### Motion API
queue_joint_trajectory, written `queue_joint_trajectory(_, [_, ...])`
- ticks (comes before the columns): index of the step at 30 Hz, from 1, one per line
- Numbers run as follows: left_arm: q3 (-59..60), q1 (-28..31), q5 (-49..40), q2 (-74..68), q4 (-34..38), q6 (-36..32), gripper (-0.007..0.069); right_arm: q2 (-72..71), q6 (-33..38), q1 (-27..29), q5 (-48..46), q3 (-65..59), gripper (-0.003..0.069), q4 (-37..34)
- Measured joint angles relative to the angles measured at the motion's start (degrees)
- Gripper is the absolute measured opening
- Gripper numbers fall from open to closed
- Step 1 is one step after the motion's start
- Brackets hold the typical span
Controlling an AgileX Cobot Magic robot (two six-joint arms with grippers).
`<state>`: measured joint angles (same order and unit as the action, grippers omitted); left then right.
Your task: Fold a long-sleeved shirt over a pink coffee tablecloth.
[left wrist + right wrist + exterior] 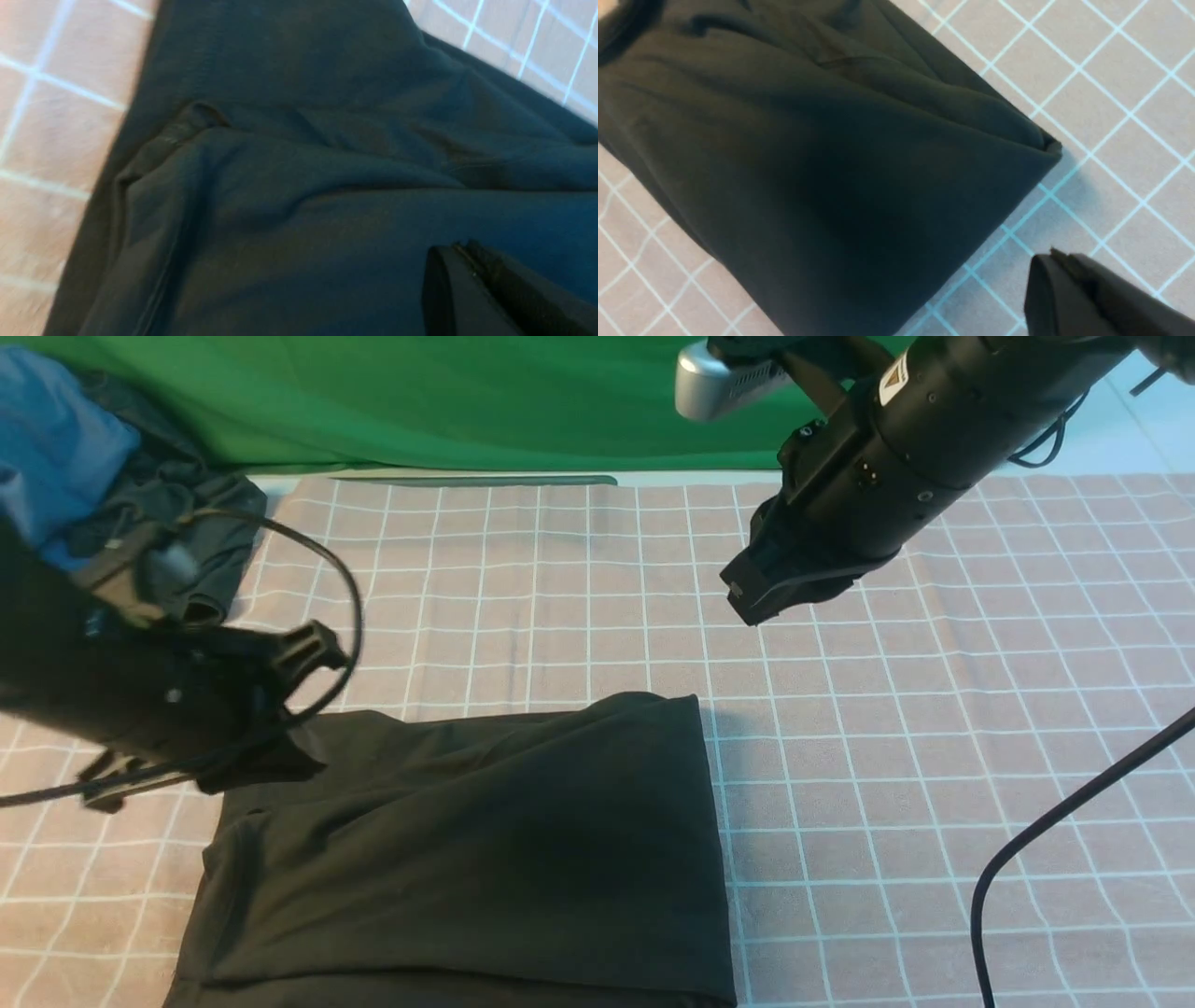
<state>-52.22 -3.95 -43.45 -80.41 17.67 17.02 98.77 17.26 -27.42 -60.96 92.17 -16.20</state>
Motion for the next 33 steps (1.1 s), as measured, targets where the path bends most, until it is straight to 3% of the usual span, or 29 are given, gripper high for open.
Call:
queue_joint_trajectory(6, [-2.7,0.0,-0.3,-6.6,0.4,-10.5,0.0021,0.0,0.0,0.0,0.6,0.0,0.0038,-0.1])
queue_joint_trajectory(13, [-4.6,0.0,1.0,-10.4,-0.7,-17.8,0.023,0.0,0.1,0.0,1.4,0.0,0.0038,-0.2])
queue_joint_trajectory(16, [-4.6,0.0,1.3,-12.4,-1.9,-20.2,0.039,0.0,0.1,0.0,1.7,0.0,0.0038,-0.2])
queue_joint_trajectory(17, [-4.6,0.0,1.4,-12.7,-2.0,-20.5,0.0399,0.0,0.2,0.0,1.7,0.0,0.0038,-0.2])
queue_joint_trajectory(18, [-4.6,0.0,1.9,-13.6,-2.2,-21.5,0.047,0.0,0.2,0.0,1.7,0.0,0.0038,-0.2])
queue_joint_trajectory(22, [-4.6,0.0,2.9,-15.8,-2.8,-23.5,0.0552,0.0,0.9,0.0,1.7,0.0,0.0038,-0.2])
queue_joint_trajectory(28, [-4.6,0.0,2.9,-18.5,-5.8,-23.8,0.0549,0.0,1.1,0.0,1.9,0.0,0.0038,-0.2])
queue_joint_trajectory(32, [-4.7,0.0,2.9,-19.3,-7.0,-25.1,0.0477,0.0,1.2,0.0,2.3,0.0,0.0038,-0.2])
queue_joint_trajectory(33, [-4.8,0.0,2.8,-19.3,-7.4,-25.8,0.0424,0.0,1.4,0.0,2.5,0.0,0.0038,-0.2])
